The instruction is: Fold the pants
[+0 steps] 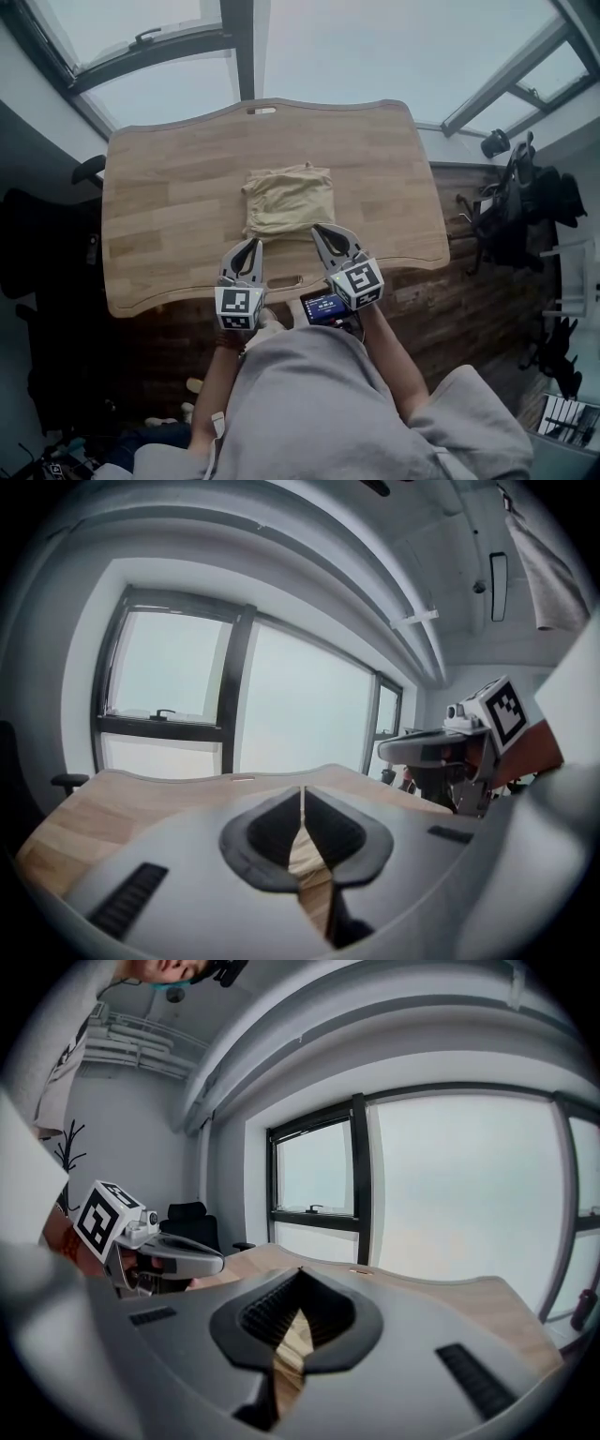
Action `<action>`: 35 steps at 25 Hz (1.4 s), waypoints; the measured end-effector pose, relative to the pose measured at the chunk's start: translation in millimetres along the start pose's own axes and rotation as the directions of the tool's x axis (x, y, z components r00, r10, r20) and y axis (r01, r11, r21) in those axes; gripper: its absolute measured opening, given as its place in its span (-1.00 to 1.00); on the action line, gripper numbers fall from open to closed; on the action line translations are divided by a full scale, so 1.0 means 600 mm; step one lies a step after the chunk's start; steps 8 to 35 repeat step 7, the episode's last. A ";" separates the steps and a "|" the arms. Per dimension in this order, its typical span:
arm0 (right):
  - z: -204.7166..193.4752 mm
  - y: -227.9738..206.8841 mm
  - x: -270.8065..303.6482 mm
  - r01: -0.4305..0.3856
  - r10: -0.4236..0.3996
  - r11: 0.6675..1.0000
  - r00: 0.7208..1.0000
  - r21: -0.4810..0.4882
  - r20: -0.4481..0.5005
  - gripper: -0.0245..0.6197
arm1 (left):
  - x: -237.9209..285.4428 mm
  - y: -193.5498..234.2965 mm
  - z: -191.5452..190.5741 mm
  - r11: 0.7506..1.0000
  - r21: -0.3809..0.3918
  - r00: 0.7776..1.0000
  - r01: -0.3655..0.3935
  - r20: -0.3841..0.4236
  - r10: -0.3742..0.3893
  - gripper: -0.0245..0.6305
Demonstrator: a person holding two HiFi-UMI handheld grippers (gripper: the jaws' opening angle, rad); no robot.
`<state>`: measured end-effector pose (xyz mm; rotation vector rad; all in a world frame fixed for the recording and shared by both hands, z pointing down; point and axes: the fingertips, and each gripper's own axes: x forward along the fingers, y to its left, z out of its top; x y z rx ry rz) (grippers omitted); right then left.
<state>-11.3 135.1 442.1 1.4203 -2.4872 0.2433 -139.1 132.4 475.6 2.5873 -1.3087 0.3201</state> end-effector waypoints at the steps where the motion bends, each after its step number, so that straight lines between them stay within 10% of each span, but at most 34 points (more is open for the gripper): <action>1: 0.001 0.002 0.002 0.003 -0.003 1.000 1.000 0.001 0.000 -0.91 | 0.000 0.003 0.001 1.000 -0.007 1.000 0.000 0.000 0.000 -0.87; 35: -0.011 0.001 0.004 -0.019 0.018 1.000 0.999 -0.014 -0.027 -0.91 | 0.024 -0.002 -0.031 0.998 -0.053 0.999 0.022 -0.036 -0.023 -0.87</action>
